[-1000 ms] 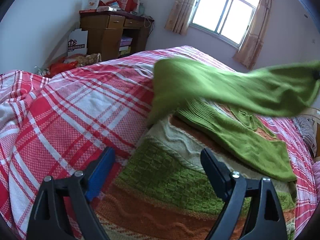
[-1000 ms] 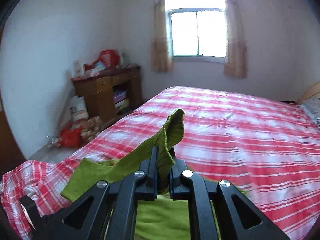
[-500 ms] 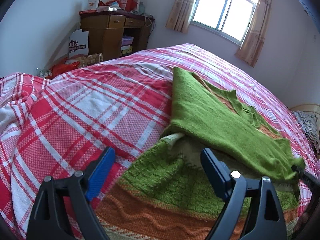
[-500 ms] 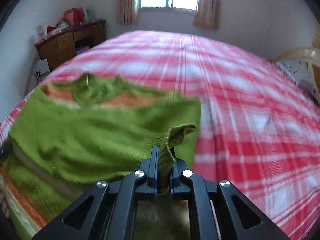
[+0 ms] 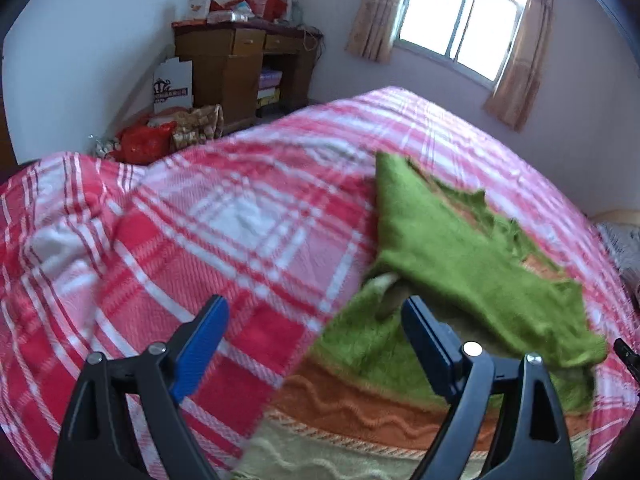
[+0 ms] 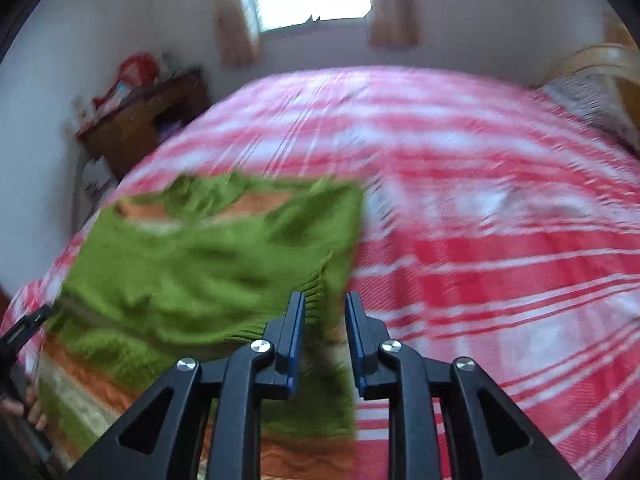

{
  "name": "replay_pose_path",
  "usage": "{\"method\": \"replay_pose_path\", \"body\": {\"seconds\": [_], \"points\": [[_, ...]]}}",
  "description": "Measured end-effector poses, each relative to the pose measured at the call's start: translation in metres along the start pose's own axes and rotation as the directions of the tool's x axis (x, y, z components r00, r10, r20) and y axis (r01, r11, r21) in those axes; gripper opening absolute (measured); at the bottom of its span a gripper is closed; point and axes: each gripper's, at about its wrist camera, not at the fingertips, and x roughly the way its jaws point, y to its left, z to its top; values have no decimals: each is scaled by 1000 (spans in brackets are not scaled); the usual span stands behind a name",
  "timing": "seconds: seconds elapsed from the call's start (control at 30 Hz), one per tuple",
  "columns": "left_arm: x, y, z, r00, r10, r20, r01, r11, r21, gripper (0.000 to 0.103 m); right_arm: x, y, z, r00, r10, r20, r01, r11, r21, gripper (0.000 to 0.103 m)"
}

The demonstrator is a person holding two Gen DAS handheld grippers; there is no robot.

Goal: Fold small clothes

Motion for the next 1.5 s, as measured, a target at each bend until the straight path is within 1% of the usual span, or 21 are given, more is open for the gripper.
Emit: {"method": "replay_pose_path", "body": {"seconds": [0.07, 0.13, 0.2, 0.3, 0.37, 0.4, 0.43, 0.5, 0.57, 0.67, 0.73, 0.83, 0.93, 0.97, 1.03, 1.1, 1.17, 1.23, 1.27, 1.37, 1.5], "points": [[-7, -13, 11, 999, -2, 48, -1, 999, 52, 90, -10, 0, 7, 998, -7, 56, 6, 1000, 15, 23], [-8, -31, 20, 996, -3, 84, -7, 993, 119, 90, -7, 9, 12, 997, 56, 52, -55, 998, -6, 23], [3, -46, 25, 998, -28, 64, 17, 986, 163, 90, 5, 30, 11, 996, 86, 10, -85, 993, -85, 23], [37, -56, 24, 1000, 15, -16, -12, 986, 167, 90, 37, 53, 1, 997, 30, -74, -43, 983, -178, 23], [59, -50, 20, 994, 66, -84, -53, 987, 152, 90, 59, 50, -8, 991, 29, -134, -48, 988, -144, 23], [66, -45, 18, 992, 74, -101, -60, 988, 141, 90, 65, 45, -11, 989, 45, -139, -62, 991, -121, 23], [70, -42, 16, 993, 68, -100, -54, 989, 137, 92, 65, 41, -12, 991, 64, -117, -77, 992, -104, 23], [68, -42, 14, 995, 73, -71, -60, 985, 163, 94, 68, 36, -11, 989, 89, -122, -98, 993, -67, 23], [72, -46, 16, 993, 92, -77, -78, 981, 179, 98, 71, 34, -9, 989, 92, -119, -101, 993, -65, 23], [70, -44, 21, 991, 86, -98, -66, 979, 192, 99, 70, 33, -4, 986, 110, -127, -116, 992, -45, 23], [58, -40, 22, 993, 69, -94, -47, 974, 221, 97, 54, 25, -5, 986, 115, -121, -119, 993, -23, 23], [21, -21, 12, 999, 3, -50, 10, 965, 261, 98, 6, 12, -14, 988, 141, -64, -143, 989, -25, 23], [-11, 1, -4, 998, -53, -42, 62, 960, 273, 98, -43, -5, -35, 988, 153, -30, -153, 988, -1, 24], [-19, 5, -10, 997, -62, -44, 72, 957, 280, 98, -62, -10, -46, 986, 165, -22, -164, 986, 22, 28], [-36, 17, -27, 997, -66, -50, 78, 948, 309, 98, -88, -15, -65, 979, 205, -11, -204, 978, 44, 39], [-46, 23, -38, 996, -66, -56, 81, 941, 328, 98, -113, -13, -84, 973, 229, -8, -229, 973, 37, 65], [-59, 32, -52, 996, -63, -67, 83, 936, 344, 99, -132, -7, -104, 963, 266, -36, -266, 964, 16, 70], [-71, 39, -65, 996, -60, -64, 79, 930, 360, 102, -140, 5, -123, 942, 318, -105, -322, 947, -15, 70], [-74, 41, -67, 996, -56, -63, 75, 928, 366, 102, -142, 13, -132, 937, 321, -137, -330, 943, -48, 70], [-80, 50, -74, 998, -32, -60, 51, 933, 357, 102, -145, 47, -156, 934, 282, -221, -324, 928, -185, 70], [-88, 57, -70, 999, -15, -35, 25, 947, 322, 102, -133, 84, -184, 926, 214, -310, -292, 928, -233, 70]]}}
